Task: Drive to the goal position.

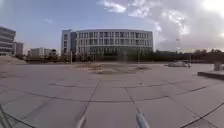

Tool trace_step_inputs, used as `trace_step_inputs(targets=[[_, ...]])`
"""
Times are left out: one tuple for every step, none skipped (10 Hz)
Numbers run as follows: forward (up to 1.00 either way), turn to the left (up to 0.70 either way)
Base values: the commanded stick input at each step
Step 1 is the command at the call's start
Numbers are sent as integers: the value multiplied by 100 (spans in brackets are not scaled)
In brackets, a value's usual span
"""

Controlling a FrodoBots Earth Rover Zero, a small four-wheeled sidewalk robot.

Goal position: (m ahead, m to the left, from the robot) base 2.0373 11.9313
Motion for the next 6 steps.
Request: trace_step_inputs(targets=[[45,0],[45,0],[45,0],[45,0],[45,27],[45,27]])
